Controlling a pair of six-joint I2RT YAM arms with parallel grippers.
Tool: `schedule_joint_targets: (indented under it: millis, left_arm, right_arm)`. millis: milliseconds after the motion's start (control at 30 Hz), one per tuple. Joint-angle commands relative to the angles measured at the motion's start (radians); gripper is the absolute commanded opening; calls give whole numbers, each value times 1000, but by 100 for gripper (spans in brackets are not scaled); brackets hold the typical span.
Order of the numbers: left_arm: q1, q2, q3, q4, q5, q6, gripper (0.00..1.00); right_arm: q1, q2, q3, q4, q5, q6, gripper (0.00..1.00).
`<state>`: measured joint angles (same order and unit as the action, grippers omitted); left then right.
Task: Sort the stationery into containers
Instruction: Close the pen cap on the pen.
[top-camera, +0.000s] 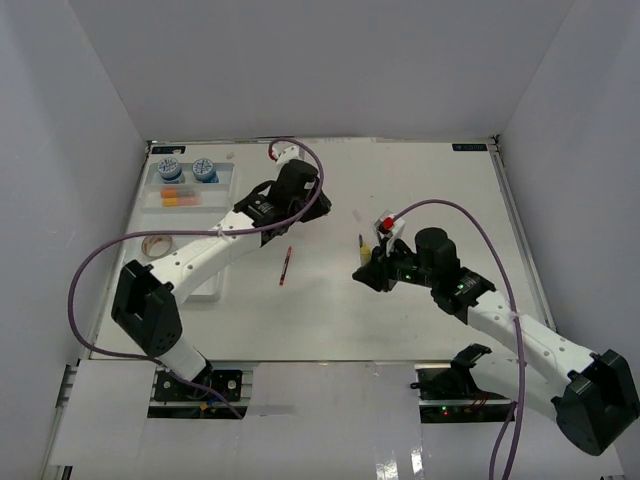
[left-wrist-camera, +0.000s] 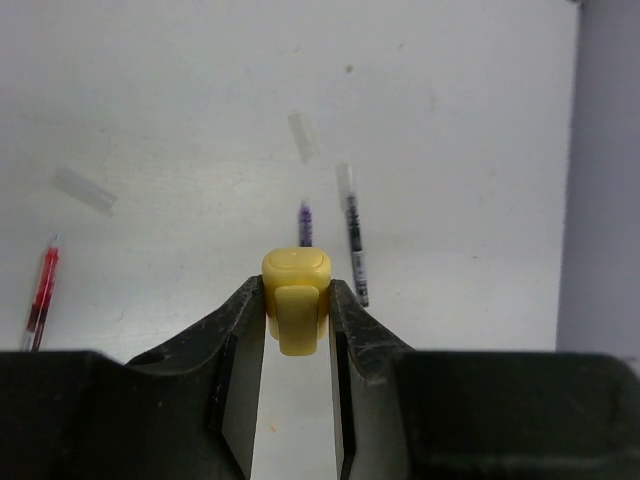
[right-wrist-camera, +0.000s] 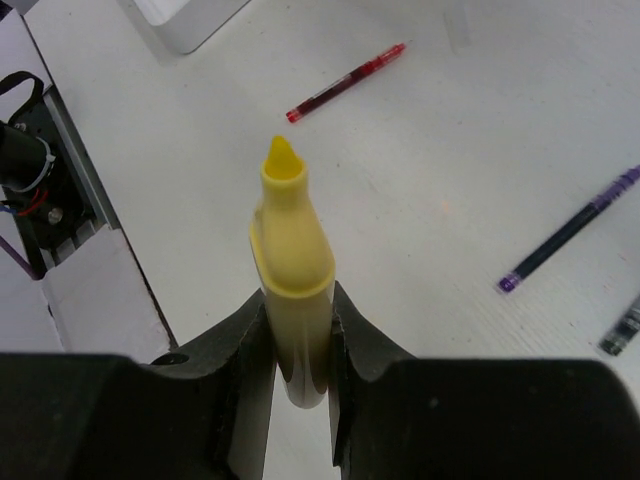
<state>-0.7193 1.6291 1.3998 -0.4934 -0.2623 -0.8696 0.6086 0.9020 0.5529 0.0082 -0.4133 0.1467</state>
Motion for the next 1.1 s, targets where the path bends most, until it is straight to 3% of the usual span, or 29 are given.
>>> schedule_joint_targets:
  millis: [0, 333, 767, 1067]
  left_arm:
    - [3, -119, -50, 197, 1, 159, 13]
    - [3, -297, -220, 447, 122, 300, 14]
    - [3, -437, -360, 556, 192, 371, 14]
    - [3, -437, -384, 582, 238, 370, 14]
  right_arm:
    - [72, 87, 94, 93, 51, 25, 8]
    - [115, 274, 202, 194, 100, 119, 8]
    - [115, 406, 317, 213, 84, 171, 8]
    - [137, 462, 378, 205, 84, 172, 8]
